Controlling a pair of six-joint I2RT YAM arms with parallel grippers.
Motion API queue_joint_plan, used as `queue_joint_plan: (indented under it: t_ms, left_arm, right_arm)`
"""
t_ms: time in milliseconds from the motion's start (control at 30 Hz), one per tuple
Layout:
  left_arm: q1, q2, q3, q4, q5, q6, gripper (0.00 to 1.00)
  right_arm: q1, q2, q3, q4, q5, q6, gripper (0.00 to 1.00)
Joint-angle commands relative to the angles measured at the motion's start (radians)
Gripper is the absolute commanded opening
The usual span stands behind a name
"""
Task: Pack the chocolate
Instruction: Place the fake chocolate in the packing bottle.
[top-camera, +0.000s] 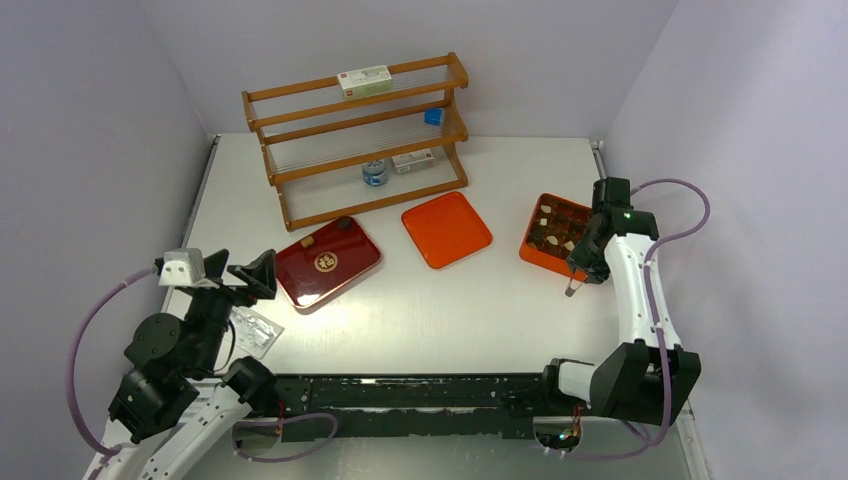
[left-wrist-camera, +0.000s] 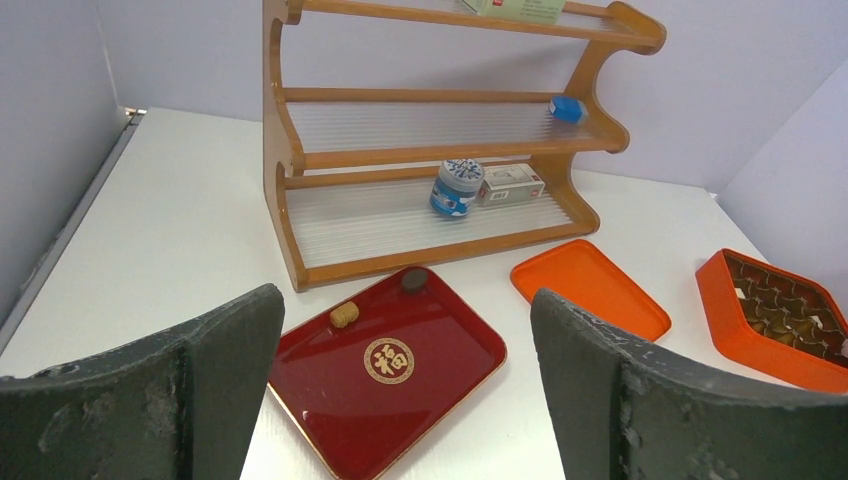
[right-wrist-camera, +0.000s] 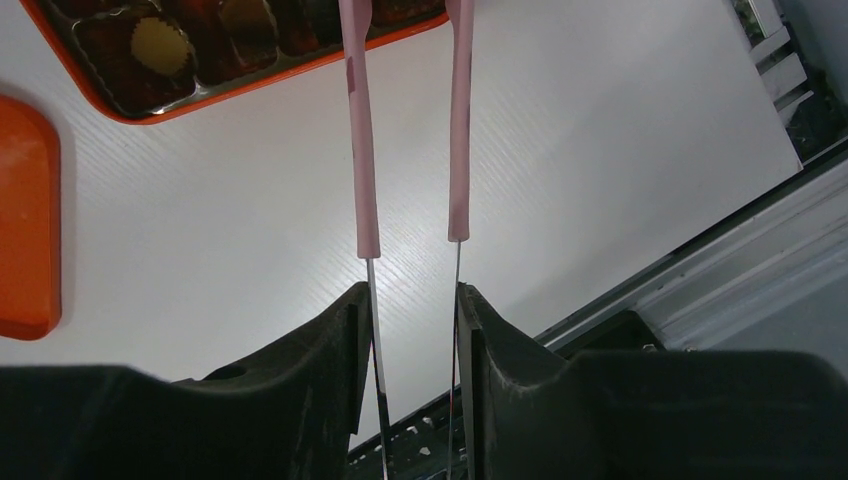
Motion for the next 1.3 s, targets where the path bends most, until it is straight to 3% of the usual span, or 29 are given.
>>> queue_joint_plan:
  t_ms: [0, 533, 933, 1067, 1267]
  left_arm:
    - [-0.002, -0.016, -0.007, 0.026, 0.013, 0.013, 0.98]
    - [-0.002, -0.013, -0.009, 0.031, 0.009, 0.015, 0.98]
    - [-0.002, 0.001, -0.014, 0.037, 0.017, 0.018, 0.98]
    - [-0.002, 0.03, -0.012, 0.037, 0.03, 0.017, 0.98]
    - [-0.002, 0.067, -0.007, 0.03, 0.031, 0.008, 0.98]
  right_arm:
    - [-0.016, -0.019, -0.003, -0.003, -0.005, -0.008, 0.39]
    - [-0.016, -0.042, 0.047, -0.035, -0.012, 0.009, 0.43]
    - [0.01, -0.107, 0.156, 0.052, -0.313, -0.032, 0.42]
    - [0.073, -0.144, 0.112, 0.124, -0.419, -0.049, 0.41]
    - [0.311, -0.175, 0.06, 0.228, -0.39, -0.02, 0.39]
